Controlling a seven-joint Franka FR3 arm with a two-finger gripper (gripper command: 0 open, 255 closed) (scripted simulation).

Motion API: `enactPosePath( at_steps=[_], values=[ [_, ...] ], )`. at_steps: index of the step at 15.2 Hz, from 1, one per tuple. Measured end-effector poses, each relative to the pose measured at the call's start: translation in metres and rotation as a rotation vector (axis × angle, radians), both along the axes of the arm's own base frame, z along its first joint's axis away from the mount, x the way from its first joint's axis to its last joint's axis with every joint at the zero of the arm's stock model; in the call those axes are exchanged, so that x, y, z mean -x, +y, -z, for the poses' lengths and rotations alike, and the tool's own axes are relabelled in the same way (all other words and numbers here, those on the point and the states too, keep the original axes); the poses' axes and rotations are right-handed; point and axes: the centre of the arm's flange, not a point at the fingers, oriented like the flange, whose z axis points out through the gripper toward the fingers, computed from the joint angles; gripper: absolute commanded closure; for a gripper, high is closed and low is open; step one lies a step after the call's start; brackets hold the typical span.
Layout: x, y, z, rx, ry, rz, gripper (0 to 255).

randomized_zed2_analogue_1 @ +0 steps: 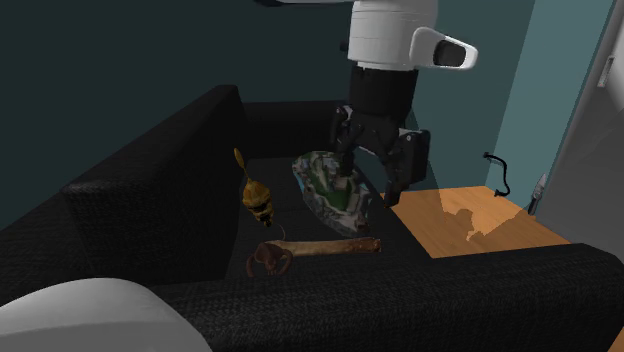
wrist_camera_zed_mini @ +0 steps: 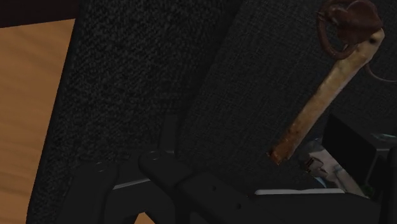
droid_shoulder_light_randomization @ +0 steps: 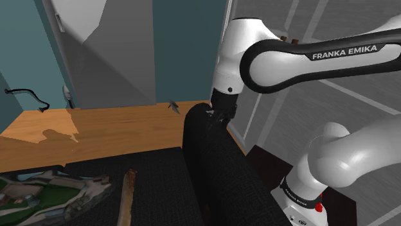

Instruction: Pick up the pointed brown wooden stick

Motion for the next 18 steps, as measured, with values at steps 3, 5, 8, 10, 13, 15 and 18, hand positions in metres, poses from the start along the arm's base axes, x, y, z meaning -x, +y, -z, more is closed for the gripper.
enactPosePath(
  at_steps=[3, 5, 8, 10, 13, 15, 18],
  values=[
    [-0.008, 0.028, 0.03, -0.004, -0.005, 0.04, 0],
    [-0.014, 0.045, 0.051, -0.006, -0.01, 0.068, 0],
    [-0.022, 0.066, 0.076, -0.009, -0.017, 0.109, 0],
    [-0.028, 0.083, 0.095, -0.011, -0.021, 0.135, 0],
    [-0.042, 0.108, 0.124, -0.015, -0.028, 0.176, 0],
    [-0.049, 0.128, 0.141, -0.018, -0.031, 0.202, 0],
    [-0.062, 0.15, 0.165, -0.023, -0.037, 0.245, 0]
  ],
)
